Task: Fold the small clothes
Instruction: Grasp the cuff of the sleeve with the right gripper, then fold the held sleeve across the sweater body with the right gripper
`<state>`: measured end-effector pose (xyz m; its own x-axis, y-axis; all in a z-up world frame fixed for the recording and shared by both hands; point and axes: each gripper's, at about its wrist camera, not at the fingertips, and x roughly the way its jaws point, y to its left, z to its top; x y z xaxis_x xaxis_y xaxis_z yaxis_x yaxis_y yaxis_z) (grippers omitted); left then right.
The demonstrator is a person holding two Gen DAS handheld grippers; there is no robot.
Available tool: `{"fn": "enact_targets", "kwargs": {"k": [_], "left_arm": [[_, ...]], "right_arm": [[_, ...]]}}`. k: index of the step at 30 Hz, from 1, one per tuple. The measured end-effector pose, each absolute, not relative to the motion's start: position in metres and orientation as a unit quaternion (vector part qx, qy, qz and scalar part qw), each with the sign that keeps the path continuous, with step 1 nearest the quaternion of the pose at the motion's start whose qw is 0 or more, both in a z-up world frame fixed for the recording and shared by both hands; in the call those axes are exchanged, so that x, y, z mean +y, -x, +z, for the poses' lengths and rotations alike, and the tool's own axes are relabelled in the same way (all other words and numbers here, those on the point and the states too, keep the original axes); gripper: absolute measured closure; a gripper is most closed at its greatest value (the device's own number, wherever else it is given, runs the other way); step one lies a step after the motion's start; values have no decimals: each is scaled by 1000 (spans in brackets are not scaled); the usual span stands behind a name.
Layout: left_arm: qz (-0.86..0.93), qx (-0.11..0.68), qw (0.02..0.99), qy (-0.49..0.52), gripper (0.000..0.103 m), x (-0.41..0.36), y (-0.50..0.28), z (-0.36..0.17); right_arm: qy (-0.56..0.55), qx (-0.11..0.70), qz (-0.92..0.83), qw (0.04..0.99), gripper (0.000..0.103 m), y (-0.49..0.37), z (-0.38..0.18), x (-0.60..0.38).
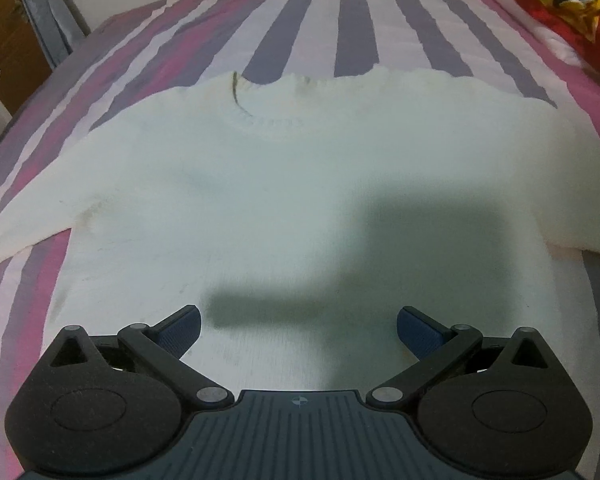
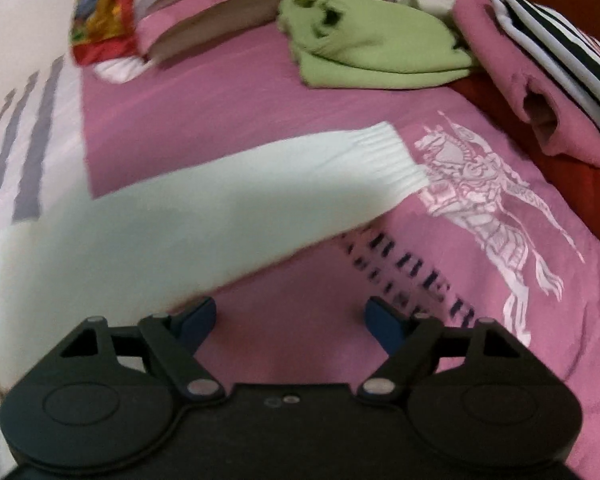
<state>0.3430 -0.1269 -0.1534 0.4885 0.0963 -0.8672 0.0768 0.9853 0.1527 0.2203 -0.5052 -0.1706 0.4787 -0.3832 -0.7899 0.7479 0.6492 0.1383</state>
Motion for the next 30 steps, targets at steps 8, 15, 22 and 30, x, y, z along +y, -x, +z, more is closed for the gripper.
{"fn": "enact_targets", "kwargs": {"k": [8,15,22,30], "left_arm": [[8,502,860,-89,0,-124,-352,-160],[-11,492,862,-118,0,-128,-354,-161],[-11,495,863,-102,0,-118,-356,-160],[-3,496,859,-130,0,-101,-360,-157]], "right_arm": [[-280,341,-385,811,43,-226,-174,-535],[-286,321,-398,810,65,-227,-176,-553],[-284,308,-391,820,97,-227,-175,-554],[-247,273,-354,860,98,-232,-152,-523]]}}
